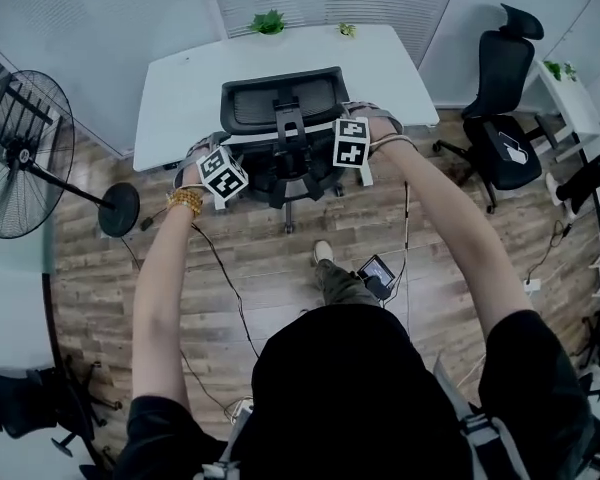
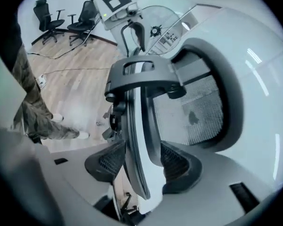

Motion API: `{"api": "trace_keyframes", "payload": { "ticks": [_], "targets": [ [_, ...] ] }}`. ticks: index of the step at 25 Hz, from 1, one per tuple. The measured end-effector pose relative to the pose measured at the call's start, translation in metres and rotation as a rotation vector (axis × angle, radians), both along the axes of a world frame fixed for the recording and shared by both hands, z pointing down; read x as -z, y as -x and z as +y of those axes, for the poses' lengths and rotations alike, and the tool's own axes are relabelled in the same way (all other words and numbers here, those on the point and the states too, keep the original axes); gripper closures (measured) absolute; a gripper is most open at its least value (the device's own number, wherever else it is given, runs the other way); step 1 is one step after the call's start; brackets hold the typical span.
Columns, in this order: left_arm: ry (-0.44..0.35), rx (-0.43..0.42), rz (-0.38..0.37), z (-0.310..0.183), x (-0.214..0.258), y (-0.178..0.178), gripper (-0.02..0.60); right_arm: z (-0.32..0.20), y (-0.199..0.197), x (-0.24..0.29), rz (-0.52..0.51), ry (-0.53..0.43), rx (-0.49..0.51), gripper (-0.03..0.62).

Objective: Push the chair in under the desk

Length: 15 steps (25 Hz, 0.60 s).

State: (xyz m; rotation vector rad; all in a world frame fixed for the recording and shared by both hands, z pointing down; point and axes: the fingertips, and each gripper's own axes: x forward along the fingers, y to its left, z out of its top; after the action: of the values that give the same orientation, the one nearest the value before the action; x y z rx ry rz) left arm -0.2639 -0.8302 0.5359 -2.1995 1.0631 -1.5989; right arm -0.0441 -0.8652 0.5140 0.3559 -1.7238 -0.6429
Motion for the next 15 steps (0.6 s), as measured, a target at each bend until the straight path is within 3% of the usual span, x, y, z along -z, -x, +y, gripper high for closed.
{"api": "trace_keyframes", "payload": {
  "ticks": [3, 8, 15],
  "targets": [
    [-0.05, 0.0, 0.11, 0.012, 0.024, -0.021, 0.376, 0.009, -0.008, 0.029, -0.112, -0.053, -0.039, 0.356],
    [-0.152, 0.004, 0.227, 0.033, 0.064, -0.04, 0.393, 0.037, -0.013, 0.065, -0.294, -0.121, -0.1, 0.356],
    [-0.27, -0.019, 0.387, 0.082, 0.1, -0.076, 0.445, 0.095, 0.0, 0.104, -0.524, -0.254, -0.101, 0.362]
  ]
}}
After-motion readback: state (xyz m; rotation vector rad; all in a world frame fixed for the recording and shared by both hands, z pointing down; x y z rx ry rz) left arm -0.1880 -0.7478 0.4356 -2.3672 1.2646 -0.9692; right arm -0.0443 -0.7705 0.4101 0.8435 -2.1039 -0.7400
